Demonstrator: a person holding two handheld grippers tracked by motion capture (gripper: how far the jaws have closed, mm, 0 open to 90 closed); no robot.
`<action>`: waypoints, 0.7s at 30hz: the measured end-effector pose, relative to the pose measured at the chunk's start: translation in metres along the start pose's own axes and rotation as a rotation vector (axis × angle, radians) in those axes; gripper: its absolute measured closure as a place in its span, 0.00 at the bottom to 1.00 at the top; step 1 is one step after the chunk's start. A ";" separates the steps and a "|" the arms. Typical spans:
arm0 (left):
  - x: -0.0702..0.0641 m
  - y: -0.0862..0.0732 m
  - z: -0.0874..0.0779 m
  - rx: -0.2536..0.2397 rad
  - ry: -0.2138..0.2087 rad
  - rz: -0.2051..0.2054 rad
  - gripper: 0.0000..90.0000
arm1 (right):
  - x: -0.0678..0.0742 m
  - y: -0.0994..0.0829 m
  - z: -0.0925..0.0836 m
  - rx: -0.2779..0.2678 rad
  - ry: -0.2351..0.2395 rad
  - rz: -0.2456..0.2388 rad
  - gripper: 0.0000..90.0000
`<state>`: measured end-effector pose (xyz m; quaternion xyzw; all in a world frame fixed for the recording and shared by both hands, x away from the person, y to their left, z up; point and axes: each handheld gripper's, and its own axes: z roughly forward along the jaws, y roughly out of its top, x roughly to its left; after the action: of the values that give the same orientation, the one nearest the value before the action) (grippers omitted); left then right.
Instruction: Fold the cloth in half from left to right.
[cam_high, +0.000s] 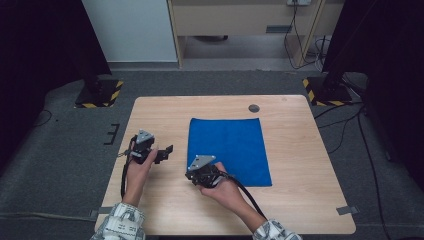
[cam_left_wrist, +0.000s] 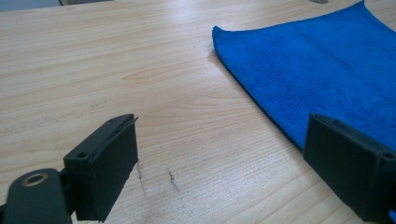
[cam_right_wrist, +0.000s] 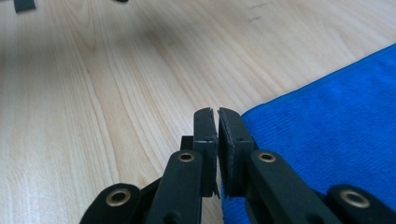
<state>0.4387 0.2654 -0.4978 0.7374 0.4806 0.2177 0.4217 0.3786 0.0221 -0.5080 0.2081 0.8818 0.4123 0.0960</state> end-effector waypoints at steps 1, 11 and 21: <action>0.000 0.000 0.000 0.002 0.000 0.002 0.11 | 0.000 -0.001 0.004 0.013 -0.001 -0.009 0.93; -0.001 -0.001 0.002 0.011 -0.005 0.011 0.11 | -0.015 -0.007 0.011 0.055 -0.042 0.011 0.83; -0.001 -0.001 0.002 0.007 -0.005 0.007 0.11 | -0.026 -0.006 0.000 0.023 -0.081 0.036 0.74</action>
<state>0.4393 0.2634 -0.4993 0.7412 0.4777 0.2154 0.4195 0.4005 0.0069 -0.5129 0.2415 0.8779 0.3951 0.1219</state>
